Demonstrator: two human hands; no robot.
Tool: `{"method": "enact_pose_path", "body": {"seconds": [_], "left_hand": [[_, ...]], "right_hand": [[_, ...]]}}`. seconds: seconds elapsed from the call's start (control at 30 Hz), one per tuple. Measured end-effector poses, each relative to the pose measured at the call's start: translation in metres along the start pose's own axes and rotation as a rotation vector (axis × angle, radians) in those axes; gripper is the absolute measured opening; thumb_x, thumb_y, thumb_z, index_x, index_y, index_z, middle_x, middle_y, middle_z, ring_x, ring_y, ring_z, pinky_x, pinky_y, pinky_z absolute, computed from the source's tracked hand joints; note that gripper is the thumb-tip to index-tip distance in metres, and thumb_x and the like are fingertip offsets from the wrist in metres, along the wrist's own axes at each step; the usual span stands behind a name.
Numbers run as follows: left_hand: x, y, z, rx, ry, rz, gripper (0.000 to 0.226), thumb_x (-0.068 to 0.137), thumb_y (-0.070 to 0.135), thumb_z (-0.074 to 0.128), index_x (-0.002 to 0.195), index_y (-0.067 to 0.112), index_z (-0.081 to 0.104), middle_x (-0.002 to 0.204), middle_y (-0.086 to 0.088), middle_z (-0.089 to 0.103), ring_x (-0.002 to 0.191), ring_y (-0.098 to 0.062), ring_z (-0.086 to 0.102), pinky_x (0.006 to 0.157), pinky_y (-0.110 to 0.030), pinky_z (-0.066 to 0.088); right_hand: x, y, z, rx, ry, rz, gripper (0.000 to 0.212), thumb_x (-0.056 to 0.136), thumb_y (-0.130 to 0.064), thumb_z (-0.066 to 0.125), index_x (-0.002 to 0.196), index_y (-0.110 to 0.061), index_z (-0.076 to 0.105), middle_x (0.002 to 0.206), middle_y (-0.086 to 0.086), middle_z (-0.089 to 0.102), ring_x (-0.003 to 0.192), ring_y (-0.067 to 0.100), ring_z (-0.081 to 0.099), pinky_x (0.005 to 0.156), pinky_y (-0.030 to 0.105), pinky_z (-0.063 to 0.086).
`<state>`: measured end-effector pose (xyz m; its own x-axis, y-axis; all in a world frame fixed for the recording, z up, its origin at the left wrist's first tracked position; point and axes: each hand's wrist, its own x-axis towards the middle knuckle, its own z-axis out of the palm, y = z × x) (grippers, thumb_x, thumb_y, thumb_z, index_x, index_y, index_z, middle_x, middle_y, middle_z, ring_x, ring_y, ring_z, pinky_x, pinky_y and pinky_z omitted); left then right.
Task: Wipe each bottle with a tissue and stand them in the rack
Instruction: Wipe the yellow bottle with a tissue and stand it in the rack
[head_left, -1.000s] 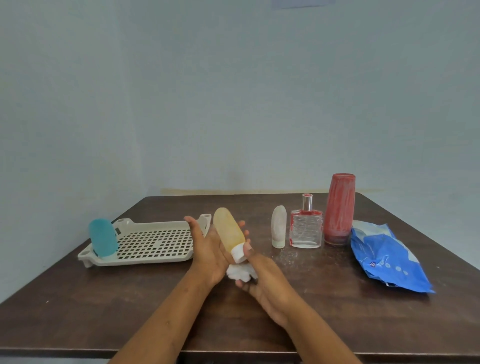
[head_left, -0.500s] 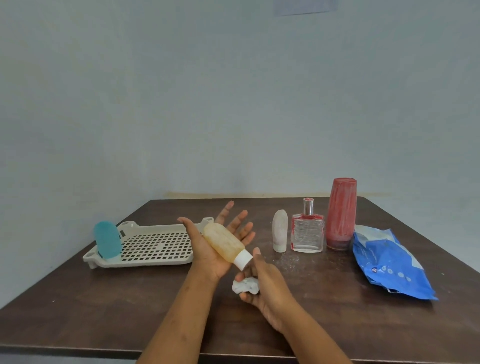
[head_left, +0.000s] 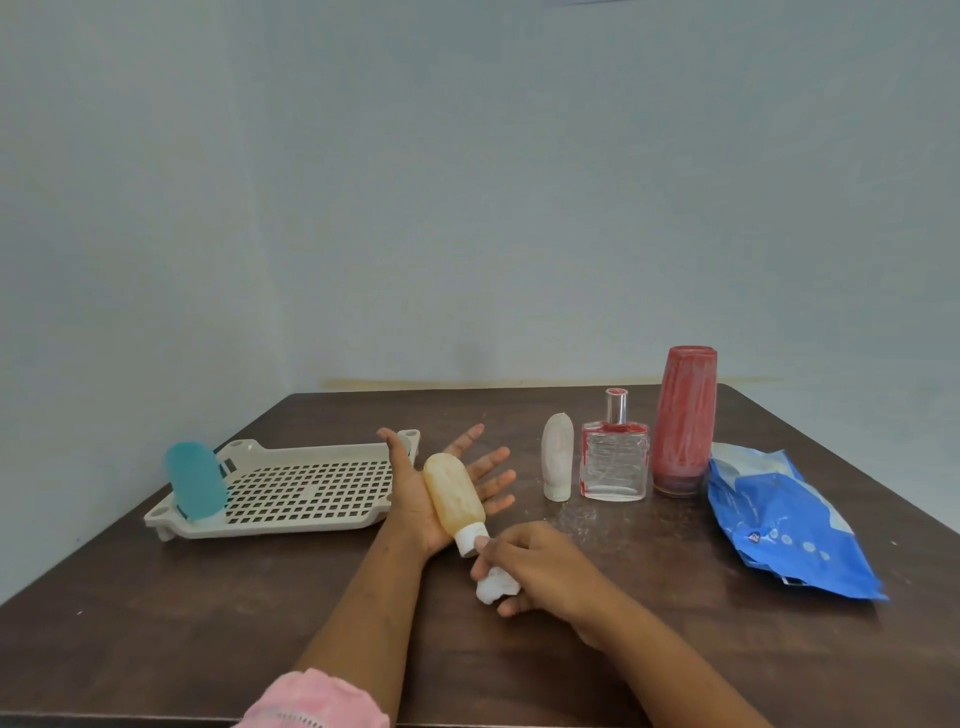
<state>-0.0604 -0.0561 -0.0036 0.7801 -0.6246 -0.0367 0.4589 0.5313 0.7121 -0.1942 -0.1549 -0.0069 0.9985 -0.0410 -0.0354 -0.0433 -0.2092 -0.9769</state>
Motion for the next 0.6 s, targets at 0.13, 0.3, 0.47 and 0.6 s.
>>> {"method": "enact_pose_path", "body": {"seconds": [0.13, 0.3, 0.47, 0.6], "left_hand": [[0.007, 0.002, -0.003, 0.038, -0.012, -0.026, 0.123, 0.055, 0.100, 0.012, 0.128, 0.014, 0.061, 0.116, -0.020, 0.068, 0.088, -0.035, 0.070, 0.073, -0.047, 0.057], [0.011, 0.003, -0.005, 0.057, -0.013, -0.036, 0.117, 0.058, 0.096, 0.025, 0.121, 0.006, 0.065, 0.103, -0.021, 0.069, 0.082, -0.035, 0.068, 0.069, -0.043, 0.058], [0.011, 0.006, -0.008, 0.101, -0.028, -0.016, 0.112, 0.060, 0.094, 0.024, 0.120, 0.009, 0.065, 0.104, -0.020, 0.070, 0.088, -0.034, 0.069, 0.081, -0.045, 0.052], [0.011, 0.007, -0.007, 0.099, -0.043, -0.001, 0.111, 0.058, 0.092, 0.027, 0.123, 0.010, 0.064, 0.113, -0.023, 0.068, 0.098, -0.036, 0.069, 0.085, -0.048, 0.051]], "right_hand": [[0.002, 0.010, -0.022, 0.055, -0.070, -0.080, 0.020, 0.097, -0.015, 0.048, 0.095, -0.010, 0.067, 0.098, 0.006, 0.064, 0.080, 0.008, 0.062, 0.066, 0.024, 0.054], [0.025, 0.022, -0.031, -0.249, 0.237, -0.409, 0.020, 0.086, -0.016, 0.061, 0.103, -0.025, 0.055, 0.094, -0.003, 0.065, 0.084, 0.011, 0.064, 0.074, 0.036, 0.055], [0.037, 0.017, -0.019, -0.368, 0.354, -0.558, 0.012, 0.080, -0.012, 0.066, 0.088, -0.020, 0.069, 0.085, -0.011, 0.068, 0.082, 0.003, 0.061, 0.068, 0.008, 0.043], [0.041, 0.017, -0.019, -0.406, 0.366, -0.621, 0.012, 0.076, -0.008, 0.067, 0.083, -0.016, 0.072, 0.088, -0.009, 0.067, 0.087, 0.001, 0.060, 0.072, 0.007, 0.041]]}}
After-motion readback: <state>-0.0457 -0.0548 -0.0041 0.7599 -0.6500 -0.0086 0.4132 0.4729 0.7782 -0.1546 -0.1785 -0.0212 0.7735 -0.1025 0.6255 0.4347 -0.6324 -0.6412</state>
